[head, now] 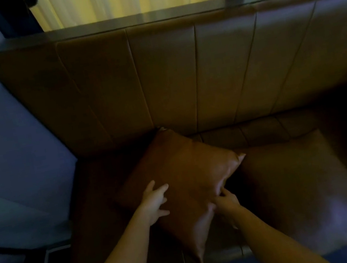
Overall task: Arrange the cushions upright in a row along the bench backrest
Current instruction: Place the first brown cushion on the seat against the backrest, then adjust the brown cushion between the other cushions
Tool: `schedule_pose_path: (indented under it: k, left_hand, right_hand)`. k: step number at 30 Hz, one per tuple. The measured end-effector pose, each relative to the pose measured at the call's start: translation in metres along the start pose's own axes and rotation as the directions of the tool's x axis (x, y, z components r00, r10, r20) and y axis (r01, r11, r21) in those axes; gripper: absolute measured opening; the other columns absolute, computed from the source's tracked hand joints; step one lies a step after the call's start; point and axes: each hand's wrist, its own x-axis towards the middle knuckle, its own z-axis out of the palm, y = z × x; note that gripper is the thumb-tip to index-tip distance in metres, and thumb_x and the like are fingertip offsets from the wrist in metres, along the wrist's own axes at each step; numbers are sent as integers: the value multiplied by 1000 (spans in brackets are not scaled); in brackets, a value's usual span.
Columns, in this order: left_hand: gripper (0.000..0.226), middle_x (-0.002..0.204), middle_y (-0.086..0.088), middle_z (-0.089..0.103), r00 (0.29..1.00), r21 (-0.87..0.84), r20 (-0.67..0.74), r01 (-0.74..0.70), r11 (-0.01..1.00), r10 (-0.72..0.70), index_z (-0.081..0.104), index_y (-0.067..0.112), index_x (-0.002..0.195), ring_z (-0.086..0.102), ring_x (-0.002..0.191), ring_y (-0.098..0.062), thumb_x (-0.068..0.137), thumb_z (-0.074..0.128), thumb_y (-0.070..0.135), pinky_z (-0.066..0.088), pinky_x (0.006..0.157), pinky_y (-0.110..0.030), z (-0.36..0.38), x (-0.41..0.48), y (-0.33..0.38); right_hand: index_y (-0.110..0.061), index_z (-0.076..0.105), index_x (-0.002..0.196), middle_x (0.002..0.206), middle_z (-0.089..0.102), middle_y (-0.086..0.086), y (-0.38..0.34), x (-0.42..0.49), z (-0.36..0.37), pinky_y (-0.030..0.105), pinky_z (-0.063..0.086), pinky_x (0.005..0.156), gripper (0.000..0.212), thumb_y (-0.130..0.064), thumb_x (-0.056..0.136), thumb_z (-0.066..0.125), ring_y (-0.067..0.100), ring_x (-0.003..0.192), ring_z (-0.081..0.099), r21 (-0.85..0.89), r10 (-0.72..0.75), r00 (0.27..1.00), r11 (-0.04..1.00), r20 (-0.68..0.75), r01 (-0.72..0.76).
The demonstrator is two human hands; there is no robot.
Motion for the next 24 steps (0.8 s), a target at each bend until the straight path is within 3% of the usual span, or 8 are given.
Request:
schedule_pose_path:
  k: [4,7,10,13,16,18,20,24]
  left_hand:
    - [66,150,-11,39,999,116,37,-23,993,19,22,25,152,54,123,-29,94,55,27,52,92,-52,28,-25,28]
    - [64,147,-11,43,998,150,47,-44,988,38,24,22,151,57,116,-27,95,54,26,52,91,-47,58,-32,44]
    - [65,145,-11,45,997,171,70,-34,985,22,22,22,152,58,107,-25,95,54,27,51,86,-44,100,-40,48]
    - [79,146,-10,45,997,191,79,-18,981,3,5,28,154,60,108,-25,94,55,29,52,88,-44,152,-46,42]
    - [88,151,-9,40,998,178,58,-9,984,-2,-10,39,151,59,117,-28,94,55,27,49,94,-47,205,-49,31]
    - [91,153,-8,35,998,176,57,16,984,-26,-12,43,149,55,123,-29,93,57,27,46,98,-49,239,-49,20]
    - [94,156,-7,29,996,155,58,52,987,-62,-11,45,149,47,131,-32,90,61,30,42,102,-51,271,-45,7]
    - [102,162,-7,12,990,143,1,138,980,-139,-7,36,153,25,144,-36,84,68,37,28,111,-53,314,-27,-24]
  right_hand:
    - [-15,37,147,87,54,-4,-34,-34,-33,25,43,56,50,-13,98,48,21,86,58,-63,-11,999,998,37,13]
    - [-16,27,152,96,57,1,-51,-39,-69,34,47,63,55,-9,100,42,28,94,58,-69,-35,999,997,-3,34]
    - [-15,24,153,111,59,12,-56,-31,-117,30,46,56,59,-6,98,44,20,75,57,-77,-32,999,997,-41,29]
    - [-5,24,152,99,62,15,-53,-14,-173,30,51,63,61,3,96,45,27,78,61,-93,-47,996,995,-72,40]
    - [-3,24,152,79,55,3,-49,3,-229,11,44,41,62,-1,96,49,14,61,49,-98,-19,996,995,-84,11]
    - [-1,25,151,96,63,10,-44,10,-264,12,52,58,61,-1,96,50,19,72,56,-120,-13,995,993,-101,0]
    - [3,34,146,126,59,24,-37,17,-299,34,50,90,56,2,93,54,33,98,60,-179,-36,988,984,-152,8]
    - [-7,48,141,124,58,20,-14,58,-349,51,47,100,71,-26,79,77,37,110,58,-211,20,992,976,-127,-47]
